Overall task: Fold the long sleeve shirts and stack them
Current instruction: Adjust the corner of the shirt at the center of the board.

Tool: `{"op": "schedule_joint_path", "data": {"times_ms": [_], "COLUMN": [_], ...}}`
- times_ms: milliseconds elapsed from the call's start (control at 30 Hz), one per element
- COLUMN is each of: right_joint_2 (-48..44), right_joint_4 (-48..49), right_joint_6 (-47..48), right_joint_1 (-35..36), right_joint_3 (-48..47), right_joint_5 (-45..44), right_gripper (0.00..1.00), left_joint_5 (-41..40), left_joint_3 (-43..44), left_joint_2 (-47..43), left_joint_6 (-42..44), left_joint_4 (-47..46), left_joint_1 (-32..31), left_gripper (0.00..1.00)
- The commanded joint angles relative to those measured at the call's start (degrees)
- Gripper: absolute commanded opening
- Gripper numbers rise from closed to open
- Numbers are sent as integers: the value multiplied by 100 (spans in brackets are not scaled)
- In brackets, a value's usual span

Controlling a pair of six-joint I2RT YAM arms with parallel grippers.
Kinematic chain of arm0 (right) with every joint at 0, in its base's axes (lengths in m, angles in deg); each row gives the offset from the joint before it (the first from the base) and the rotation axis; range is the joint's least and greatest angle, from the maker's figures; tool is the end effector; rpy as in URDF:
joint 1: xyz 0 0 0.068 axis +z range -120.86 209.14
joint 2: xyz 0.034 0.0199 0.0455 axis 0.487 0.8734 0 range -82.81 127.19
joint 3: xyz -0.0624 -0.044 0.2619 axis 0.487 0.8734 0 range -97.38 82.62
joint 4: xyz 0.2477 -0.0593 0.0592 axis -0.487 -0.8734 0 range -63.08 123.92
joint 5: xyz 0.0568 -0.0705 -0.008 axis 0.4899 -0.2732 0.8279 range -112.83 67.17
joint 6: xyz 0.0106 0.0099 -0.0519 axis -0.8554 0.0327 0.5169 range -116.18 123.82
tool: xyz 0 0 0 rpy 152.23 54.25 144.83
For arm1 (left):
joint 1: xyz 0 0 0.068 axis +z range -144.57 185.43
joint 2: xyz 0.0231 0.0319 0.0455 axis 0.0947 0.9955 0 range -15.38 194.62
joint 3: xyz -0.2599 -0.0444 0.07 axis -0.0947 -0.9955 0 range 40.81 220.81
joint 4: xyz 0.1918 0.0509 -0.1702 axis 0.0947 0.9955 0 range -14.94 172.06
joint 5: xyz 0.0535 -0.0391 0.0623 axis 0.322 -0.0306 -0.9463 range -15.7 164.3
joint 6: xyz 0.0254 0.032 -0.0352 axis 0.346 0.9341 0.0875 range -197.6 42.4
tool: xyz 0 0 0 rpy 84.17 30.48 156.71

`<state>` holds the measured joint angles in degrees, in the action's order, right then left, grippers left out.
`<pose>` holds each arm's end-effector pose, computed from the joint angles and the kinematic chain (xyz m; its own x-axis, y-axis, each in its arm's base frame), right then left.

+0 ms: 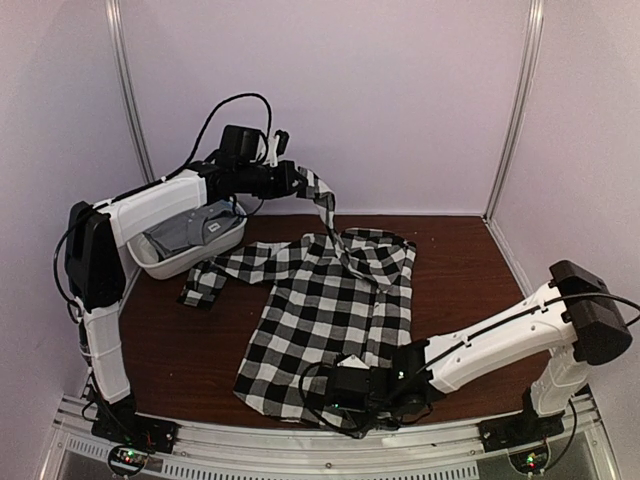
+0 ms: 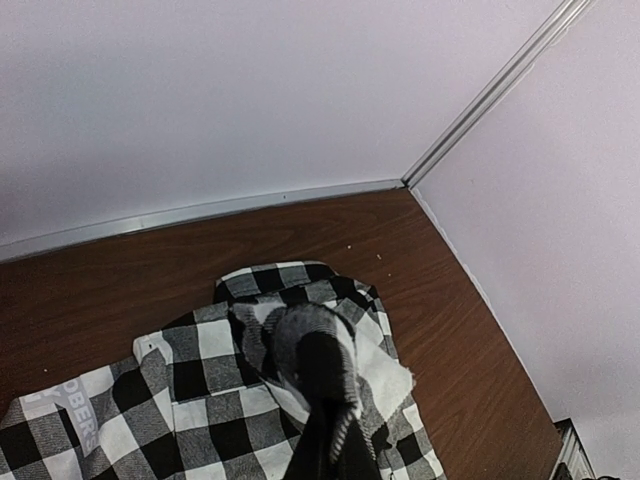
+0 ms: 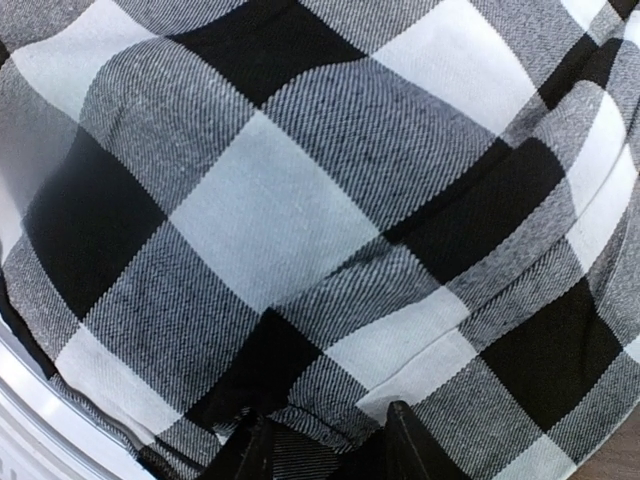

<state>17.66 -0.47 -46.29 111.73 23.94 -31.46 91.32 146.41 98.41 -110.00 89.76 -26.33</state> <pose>0.0461 0.3133 0.1486 -0.8290 -0.4925 -0.2649 -0.5297 0.8434 0.0897 0.4001 -0.2599 0.3375 -0.6717 -0.1866 -0.7169 0.4414 0.6764 -0.5897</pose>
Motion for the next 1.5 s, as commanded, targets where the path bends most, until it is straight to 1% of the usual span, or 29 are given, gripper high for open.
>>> {"op": "schedule_joint_path", "data": {"times_ms": [0, 167, 267, 333, 433, 533, 633, 700, 867, 967, 1200, 1467], "right_joint_2": [98, 144, 208, 214, 212, 224, 234, 185, 157, 98, 25, 263], "right_joint_4": [-409, -386, -329, -279, -212, -110, -94, -77, -279, -434, -570, -228], "right_joint_6": [-84, -124, -65, -41, -8, -15, -46, -41, -9, 63, 339, 550], "right_joint_1": [30, 33, 36, 51, 94, 135, 143, 152, 153, 152, 180, 187], "right_joint_3": [-232, -310, -337, -338, -313, -241, -212, -235, -419, -607, -1085, -1143], "right_joint_5": [-654, -812, -748, -718, -648, -569, -571, -612, -820, -929, -1039, -684], "right_gripper": [40, 32, 24, 20, 20, 26, 27, 24, 11, 5, 2, 2], "left_joint_5": [82, 103, 114, 133, 144, 155, 170, 174, 189, 190, 38, -391], "left_joint_3": [21, 38, 48, 55, 63, 54, 53, 48, 78, 98, 147, 22], "left_joint_2": [-22, -8, 7, 6, 5, 3, 11, 8, 1, -18, -115, -353], "left_joint_6": [54, 41, 32, 27, 26, 17, -2, -6, -4, -3, 62, 135], "left_joint_4": [-191, -193, -192, -187, -191, -194, -196, -205, -196, -196, -172, -178], "left_joint_1": [74, 83, 83, 88, 83, 84, 92, 91, 91, 91, 96, 140], "left_gripper": [0, 0, 0, 0, 0, 0, 0, 0, 0, 0, 0, 0]}}
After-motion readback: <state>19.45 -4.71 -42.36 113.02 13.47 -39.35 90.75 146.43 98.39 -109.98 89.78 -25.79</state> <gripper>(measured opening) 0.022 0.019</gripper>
